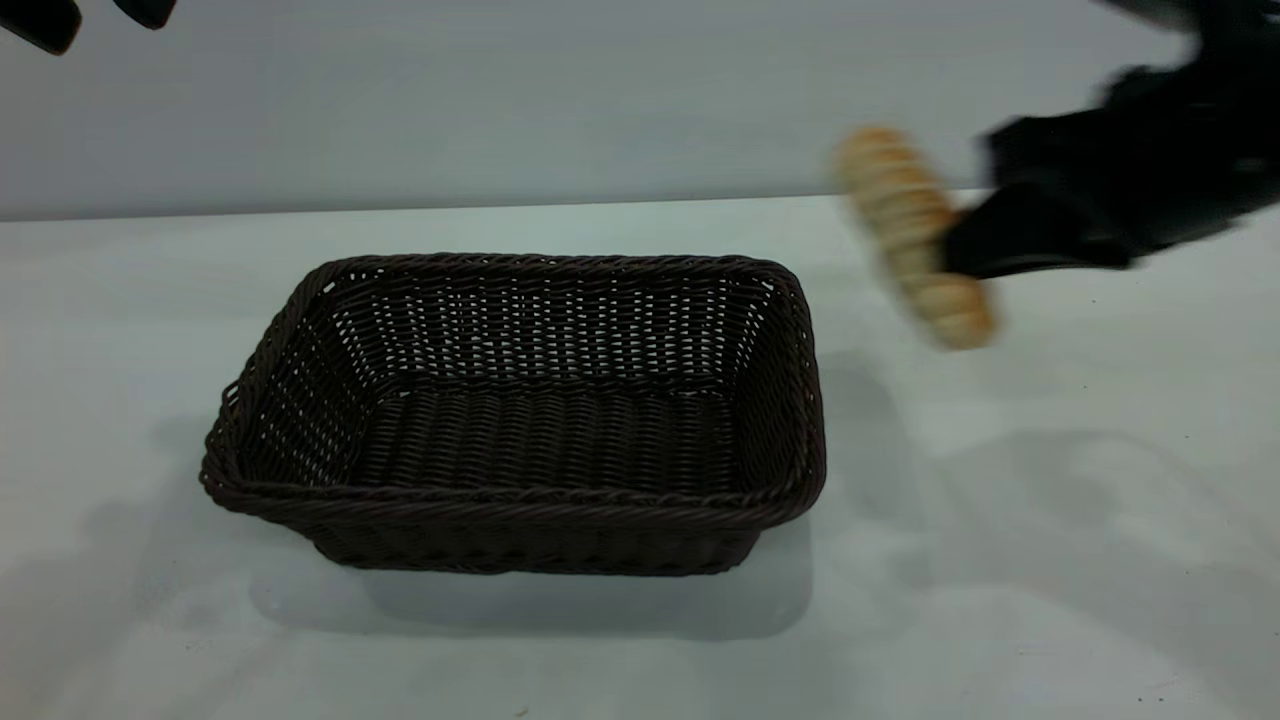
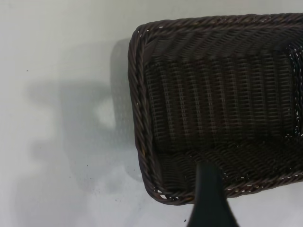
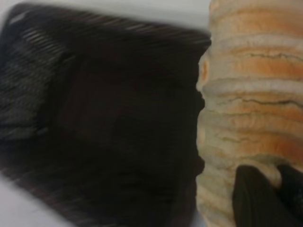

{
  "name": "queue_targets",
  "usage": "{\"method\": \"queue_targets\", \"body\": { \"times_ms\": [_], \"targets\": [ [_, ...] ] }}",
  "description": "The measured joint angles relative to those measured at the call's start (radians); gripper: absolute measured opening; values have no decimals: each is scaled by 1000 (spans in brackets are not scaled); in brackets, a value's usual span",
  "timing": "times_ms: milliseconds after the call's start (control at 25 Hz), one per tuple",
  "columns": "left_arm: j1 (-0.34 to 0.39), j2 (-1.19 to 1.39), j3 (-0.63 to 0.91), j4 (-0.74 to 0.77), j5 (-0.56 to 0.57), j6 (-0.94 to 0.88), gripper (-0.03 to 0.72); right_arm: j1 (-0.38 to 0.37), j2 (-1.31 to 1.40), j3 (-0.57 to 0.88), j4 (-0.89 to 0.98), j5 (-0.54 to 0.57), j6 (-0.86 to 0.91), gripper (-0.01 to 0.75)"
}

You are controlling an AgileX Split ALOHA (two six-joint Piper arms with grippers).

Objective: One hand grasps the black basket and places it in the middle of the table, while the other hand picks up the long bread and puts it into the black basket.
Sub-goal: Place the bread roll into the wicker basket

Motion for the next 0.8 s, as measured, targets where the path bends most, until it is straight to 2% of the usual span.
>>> {"method": "queue_targets", "body": {
  "times_ms": [160,280,360,520,640,720,800],
  "targets": [
    [0,0,0,-2,1,0,542,168,51,-81,-1,-9,25,29],
    [0,0,0,-13,10,0,542,245,110,-151,-1,-16,37,38],
    [0,0,0,-15,18,0,542,268,150,-186,-1,-16,44,75],
    [0,0,0,-15,31,5,542,264,190,-206,-12,-26,70,228],
    [0,-3,0,-8,59,38,542,230,167,-206,-104,-32,146,356],
    [0,-17,0,32,74,42,542,191,120,-207,-251,-33,271,384],
    [0,-54,2,104,88,19,542,147,56,-207,-458,-22,470,386]
  ]
}}
